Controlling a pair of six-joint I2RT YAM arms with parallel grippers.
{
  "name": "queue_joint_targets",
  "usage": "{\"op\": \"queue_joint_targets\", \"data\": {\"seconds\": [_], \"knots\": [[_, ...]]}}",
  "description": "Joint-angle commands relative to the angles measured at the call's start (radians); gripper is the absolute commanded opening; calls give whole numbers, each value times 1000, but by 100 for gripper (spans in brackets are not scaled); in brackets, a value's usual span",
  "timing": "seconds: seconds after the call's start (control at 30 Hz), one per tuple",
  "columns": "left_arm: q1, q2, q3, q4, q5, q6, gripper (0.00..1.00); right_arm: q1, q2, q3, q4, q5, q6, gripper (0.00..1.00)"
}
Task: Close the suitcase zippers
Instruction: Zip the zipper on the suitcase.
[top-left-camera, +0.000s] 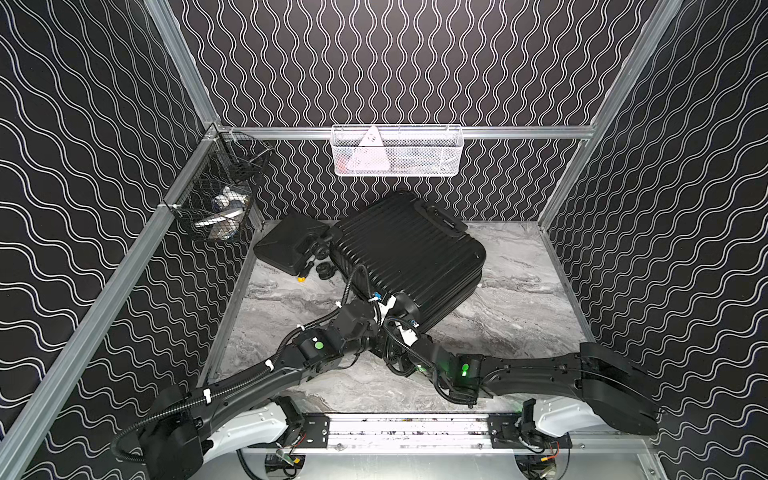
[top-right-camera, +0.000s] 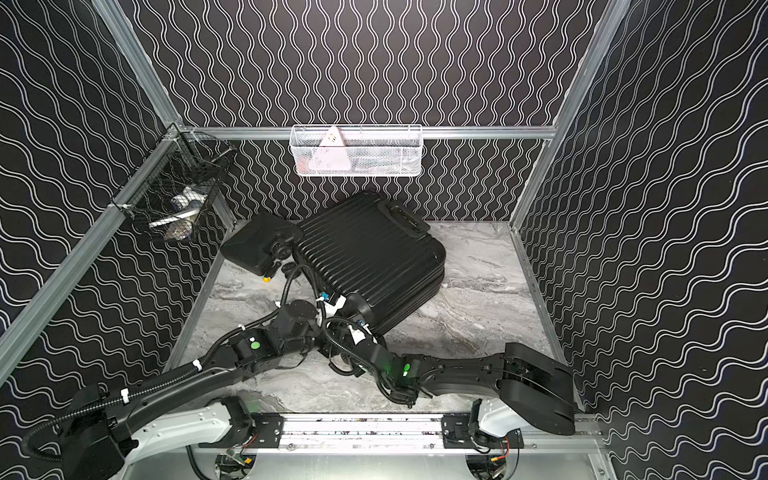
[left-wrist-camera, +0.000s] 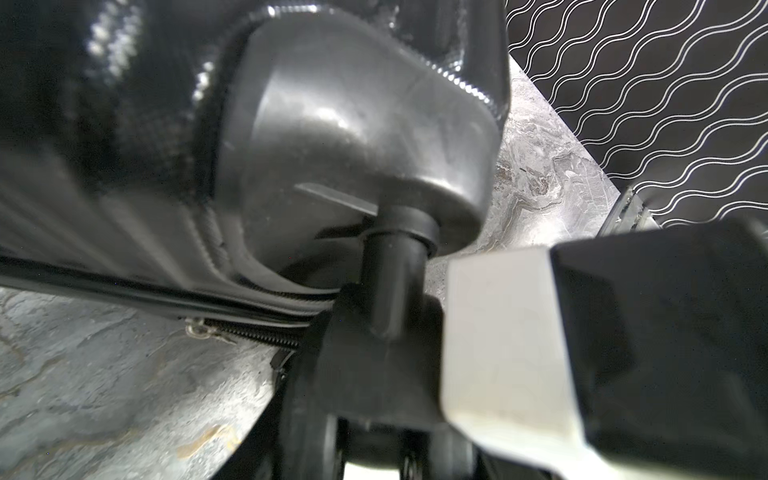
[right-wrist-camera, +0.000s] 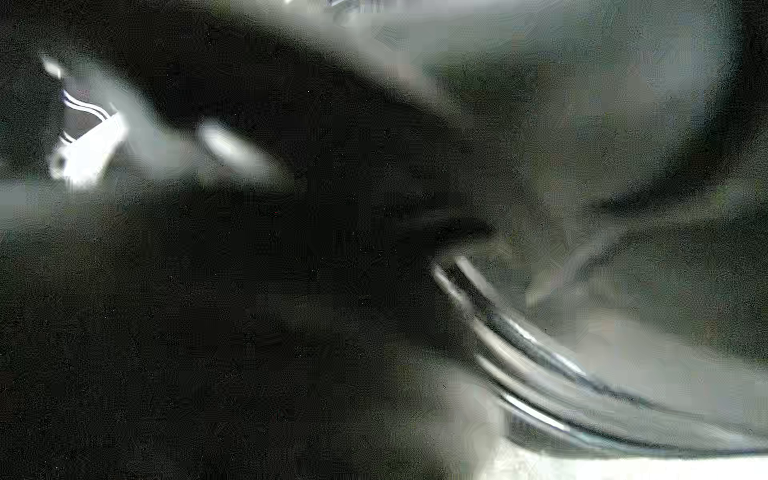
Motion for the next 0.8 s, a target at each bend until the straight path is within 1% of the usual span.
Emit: {"op": "queue_joint_targets", "data": {"seconds": [0.0, 0.4, 0.77], "knots": [[-10, 17, 8, 271, -96, -82, 0, 33, 6, -9, 221, -260, -50, 0], [-35, 44, 26, 281, -86, -88, 0, 38, 11, -53, 320, -218, -42, 0], [-41, 63, 33, 307, -37, -93, 0, 41, 43, -105, 509, -213, -56, 0]]}}
